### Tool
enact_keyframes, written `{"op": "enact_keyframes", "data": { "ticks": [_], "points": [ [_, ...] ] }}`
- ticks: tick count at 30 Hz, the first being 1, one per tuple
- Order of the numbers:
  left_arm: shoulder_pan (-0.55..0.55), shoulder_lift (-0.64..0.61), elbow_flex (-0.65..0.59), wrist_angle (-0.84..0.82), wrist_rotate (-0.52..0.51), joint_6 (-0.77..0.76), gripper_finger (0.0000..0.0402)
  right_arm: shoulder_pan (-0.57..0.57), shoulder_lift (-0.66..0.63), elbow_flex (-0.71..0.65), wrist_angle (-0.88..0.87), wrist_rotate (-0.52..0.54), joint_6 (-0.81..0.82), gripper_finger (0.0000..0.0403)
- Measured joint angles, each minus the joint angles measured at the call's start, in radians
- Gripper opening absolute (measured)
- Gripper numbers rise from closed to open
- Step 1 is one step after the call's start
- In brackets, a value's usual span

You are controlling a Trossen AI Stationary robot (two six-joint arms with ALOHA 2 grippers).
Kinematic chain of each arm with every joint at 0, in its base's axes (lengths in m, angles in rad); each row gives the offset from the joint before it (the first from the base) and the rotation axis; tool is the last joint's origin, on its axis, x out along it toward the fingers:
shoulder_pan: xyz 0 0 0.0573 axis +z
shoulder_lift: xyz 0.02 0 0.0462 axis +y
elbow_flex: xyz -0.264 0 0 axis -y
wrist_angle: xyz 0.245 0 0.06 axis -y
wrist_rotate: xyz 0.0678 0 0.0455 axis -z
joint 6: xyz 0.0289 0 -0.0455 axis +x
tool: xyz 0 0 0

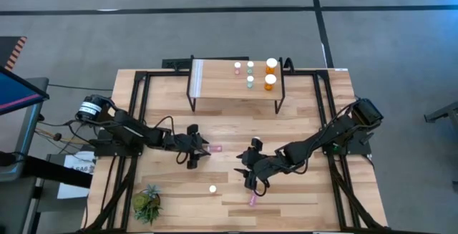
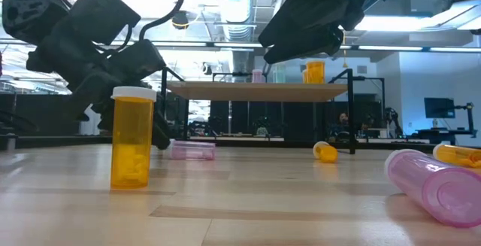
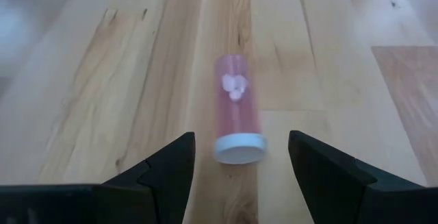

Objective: Pick and place medicine bottles onto shelf by color
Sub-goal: Put the top small pink pill bottle on the shelf aligned with the other small pink pill bottle

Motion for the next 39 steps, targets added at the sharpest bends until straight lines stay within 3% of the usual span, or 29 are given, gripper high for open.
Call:
{"op": "enact_keyframes", "data": {
  "ticks": [16, 39],
  "points": [
    [0.009, 0.002, 0.0, 0.0, 0.029, -0.018, 0.0224, 0.0, 0.0, 0.0, 0.0, 0.0, 0.0, 0.0249],
    [-0.012, 0.002, 0.001, -0.037, -0.035, -0.003, 0.0224, -0.001, 0.0, 0.0, 0.0, 0.005, 0.001, 0.0249]
  ]
}}
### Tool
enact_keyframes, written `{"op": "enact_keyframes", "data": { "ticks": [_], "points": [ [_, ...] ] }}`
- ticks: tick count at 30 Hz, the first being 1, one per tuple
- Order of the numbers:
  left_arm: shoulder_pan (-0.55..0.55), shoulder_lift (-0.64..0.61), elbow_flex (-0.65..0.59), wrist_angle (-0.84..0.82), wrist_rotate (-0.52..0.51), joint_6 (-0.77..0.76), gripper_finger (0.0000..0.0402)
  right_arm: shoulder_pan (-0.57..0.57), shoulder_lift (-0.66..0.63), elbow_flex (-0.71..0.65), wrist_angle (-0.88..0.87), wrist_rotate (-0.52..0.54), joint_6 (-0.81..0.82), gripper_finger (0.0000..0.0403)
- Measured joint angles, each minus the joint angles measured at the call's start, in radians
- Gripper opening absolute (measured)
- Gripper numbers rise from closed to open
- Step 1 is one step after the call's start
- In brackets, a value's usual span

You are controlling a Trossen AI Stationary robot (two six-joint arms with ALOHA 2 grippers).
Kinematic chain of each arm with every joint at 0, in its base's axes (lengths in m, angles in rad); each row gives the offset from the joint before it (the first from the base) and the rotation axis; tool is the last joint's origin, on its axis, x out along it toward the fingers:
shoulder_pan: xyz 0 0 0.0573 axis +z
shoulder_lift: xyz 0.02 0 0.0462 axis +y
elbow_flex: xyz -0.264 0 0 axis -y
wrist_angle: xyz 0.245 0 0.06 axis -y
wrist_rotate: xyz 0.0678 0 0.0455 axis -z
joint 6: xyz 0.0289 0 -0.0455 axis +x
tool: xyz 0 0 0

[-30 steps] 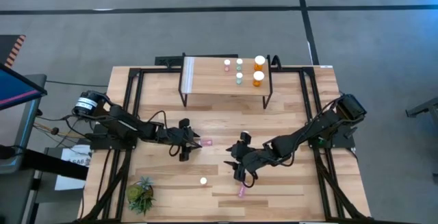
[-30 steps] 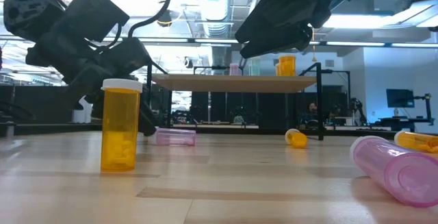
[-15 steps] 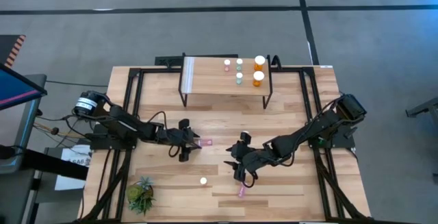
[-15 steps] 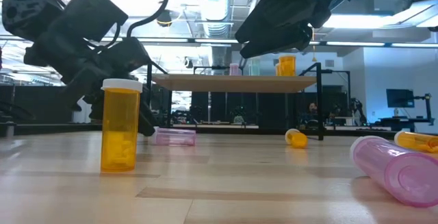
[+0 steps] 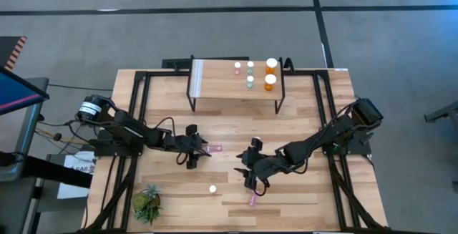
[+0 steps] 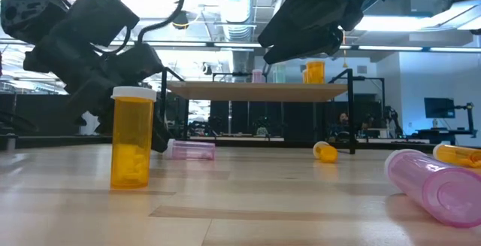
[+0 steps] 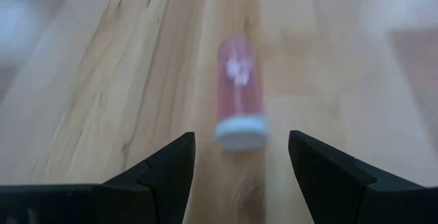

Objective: Pick and place medicine bottles onto shelf by color
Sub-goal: Put the top small pink pill bottle on the shelf aligned with the other small pink pill bottle

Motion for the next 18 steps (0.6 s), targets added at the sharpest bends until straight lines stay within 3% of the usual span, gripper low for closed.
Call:
{"op": "enact_keyframes", "data": {
  "ticks": [3, 9, 18],
  "points": [
    [0.0, 0.0, 0.017, -0.074, -0.018, -0.011, 0.0224, 0.0, 0.0, 0.0, 0.0, 0.001, 0.0, 0.0249],
    [0.0, 0.0, 0.026, -0.008, -0.004, 0.017, 0.0224, 0.0, 0.0, 0.0, 0.0, 0.001, 0.0, 0.0249],
    [0.0, 0.0, 0.026, -0.033, 0.004, 0.017, 0.0224, 0.0, 0.0, 0.0, 0.0, 0.001, 0.0, 0.0249]
  ]
}}
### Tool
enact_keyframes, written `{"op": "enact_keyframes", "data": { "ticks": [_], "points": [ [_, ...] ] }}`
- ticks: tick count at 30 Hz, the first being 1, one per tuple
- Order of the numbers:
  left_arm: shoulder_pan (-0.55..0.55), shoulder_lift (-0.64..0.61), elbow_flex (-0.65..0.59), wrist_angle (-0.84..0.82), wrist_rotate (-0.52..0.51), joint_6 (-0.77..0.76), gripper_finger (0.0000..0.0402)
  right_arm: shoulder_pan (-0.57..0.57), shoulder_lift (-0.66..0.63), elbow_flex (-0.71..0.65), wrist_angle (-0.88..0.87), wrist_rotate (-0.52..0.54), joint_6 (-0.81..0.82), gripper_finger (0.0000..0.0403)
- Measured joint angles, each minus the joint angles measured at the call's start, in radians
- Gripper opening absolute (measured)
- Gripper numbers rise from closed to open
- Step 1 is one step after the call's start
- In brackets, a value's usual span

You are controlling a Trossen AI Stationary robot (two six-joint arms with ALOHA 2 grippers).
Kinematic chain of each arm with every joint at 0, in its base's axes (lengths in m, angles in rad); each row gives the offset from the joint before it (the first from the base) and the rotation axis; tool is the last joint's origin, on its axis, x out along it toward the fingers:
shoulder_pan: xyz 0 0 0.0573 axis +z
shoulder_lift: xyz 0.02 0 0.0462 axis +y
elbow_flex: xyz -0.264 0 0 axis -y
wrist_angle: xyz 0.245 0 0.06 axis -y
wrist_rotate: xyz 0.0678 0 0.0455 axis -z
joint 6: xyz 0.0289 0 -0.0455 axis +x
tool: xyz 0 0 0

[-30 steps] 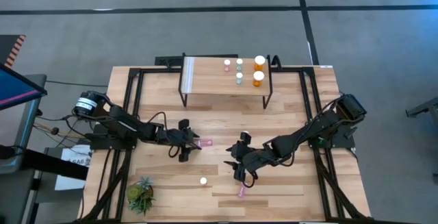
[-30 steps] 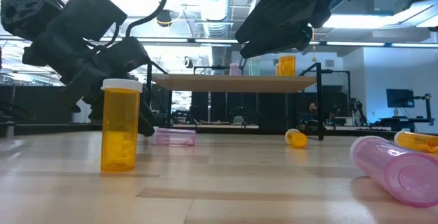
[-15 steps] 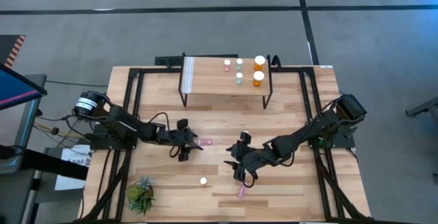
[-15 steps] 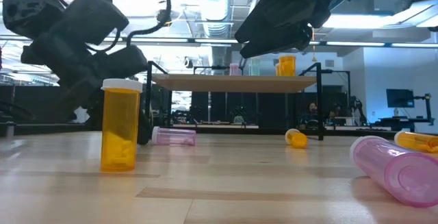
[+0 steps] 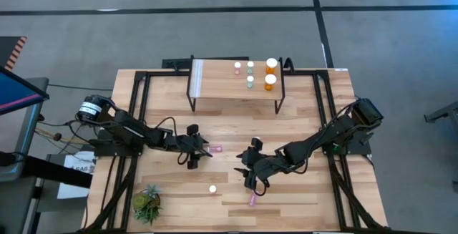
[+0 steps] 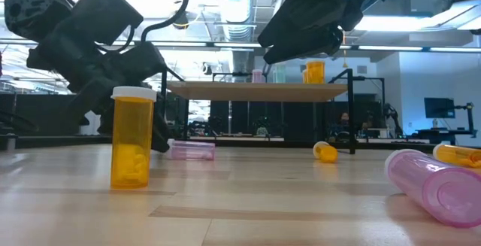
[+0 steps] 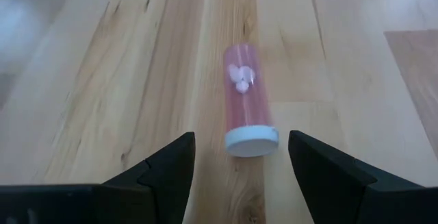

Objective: Pick and place medicine bottles onto shelf by color
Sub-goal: Put the top small pink pill bottle on the shelf aligned with the other small pink pill bottle

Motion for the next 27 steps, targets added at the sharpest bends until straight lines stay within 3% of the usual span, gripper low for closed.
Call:
{"op": "enact_keyframes", "data": {
  "ticks": [10, 20, 27],
  "points": [
    [0.0, 0.0, 0.0, 0.007, 0.028, -0.001, 0.0224, 0.0, 0.0, 0.0, 0.0, 0.0, 0.0, 0.0249],
    [-0.004, 0.183, 0.021, 0.182, 0.005, 0.015, 0.0224, 0.0, 0.0, 0.0, -0.002, 0.0, 0.001, 0.0249],
    [-0.003, 0.182, 0.021, 0.167, 0.02, 0.019, 0.0224, 0.0, 0.0, 0.0, -0.003, -0.001, 0.0, 0.0249]
  ]
}}
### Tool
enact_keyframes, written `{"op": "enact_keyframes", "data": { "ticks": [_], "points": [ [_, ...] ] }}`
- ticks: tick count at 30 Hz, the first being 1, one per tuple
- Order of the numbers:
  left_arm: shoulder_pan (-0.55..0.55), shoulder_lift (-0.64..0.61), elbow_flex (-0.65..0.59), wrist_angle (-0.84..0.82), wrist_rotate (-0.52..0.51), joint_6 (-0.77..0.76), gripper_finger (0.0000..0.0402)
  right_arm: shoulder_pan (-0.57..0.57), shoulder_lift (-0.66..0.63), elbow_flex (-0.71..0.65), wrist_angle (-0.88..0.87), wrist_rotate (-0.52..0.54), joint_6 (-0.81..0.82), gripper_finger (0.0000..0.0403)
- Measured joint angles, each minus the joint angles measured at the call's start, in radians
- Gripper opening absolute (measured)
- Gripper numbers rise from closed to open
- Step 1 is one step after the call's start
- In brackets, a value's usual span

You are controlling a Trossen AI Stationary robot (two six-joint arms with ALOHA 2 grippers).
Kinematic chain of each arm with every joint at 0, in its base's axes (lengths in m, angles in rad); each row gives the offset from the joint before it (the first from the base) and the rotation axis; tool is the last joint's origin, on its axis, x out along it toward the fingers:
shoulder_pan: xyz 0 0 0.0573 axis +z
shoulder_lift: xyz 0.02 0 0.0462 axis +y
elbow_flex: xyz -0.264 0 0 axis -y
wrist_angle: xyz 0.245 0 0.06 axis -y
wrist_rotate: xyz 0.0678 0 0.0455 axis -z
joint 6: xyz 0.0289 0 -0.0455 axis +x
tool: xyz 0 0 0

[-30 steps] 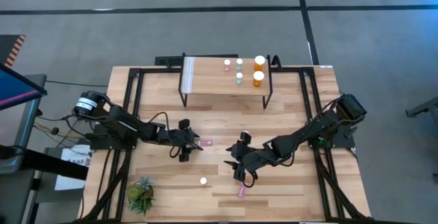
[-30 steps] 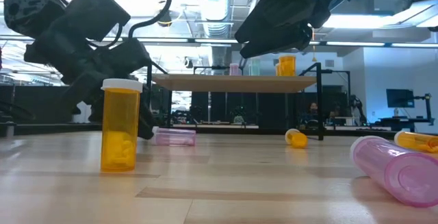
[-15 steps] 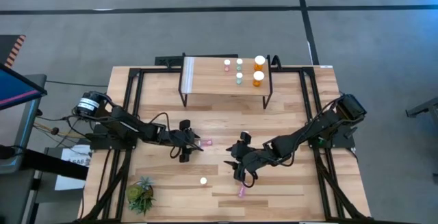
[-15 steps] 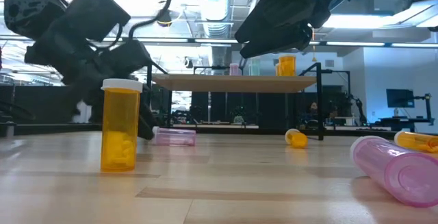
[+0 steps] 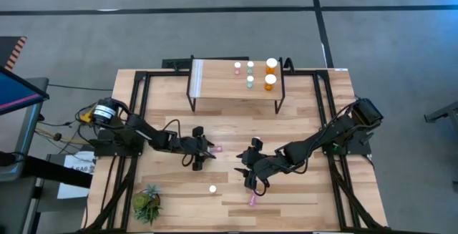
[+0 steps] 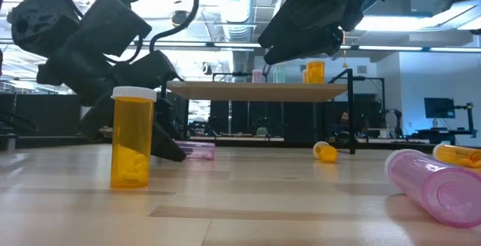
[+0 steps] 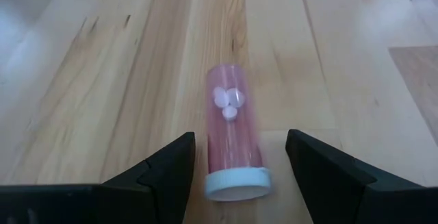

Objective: Pick and place medicine bottles onto shelf by color
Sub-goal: Put the top small pink pill bottle on the shelf aligned with the other small pink pill bottle

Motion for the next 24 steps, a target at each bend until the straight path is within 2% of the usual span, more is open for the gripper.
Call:
{"op": "enact_keyframes", "data": {
  "ticks": [9, 16, 24],
  "points": [
    [0.0, -0.016, 0.002, -0.049, 0.007, -0.027, 0.0224, 0.0, 0.0, 0.0, -0.001, 0.0, 0.0, 0.0249],
    [-0.001, -0.116, -0.004, -0.189, 0.016, -0.026, 0.0223, 0.0, 0.0, 0.0, -0.001, -0.001, 0.0, 0.0249],
    [-0.002, -0.148, -0.009, -0.197, 0.03, -0.025, 0.0184, 0.0, 0.0, 0.0, -0.001, -0.001, 0.0, 0.0249]
  ]
}}
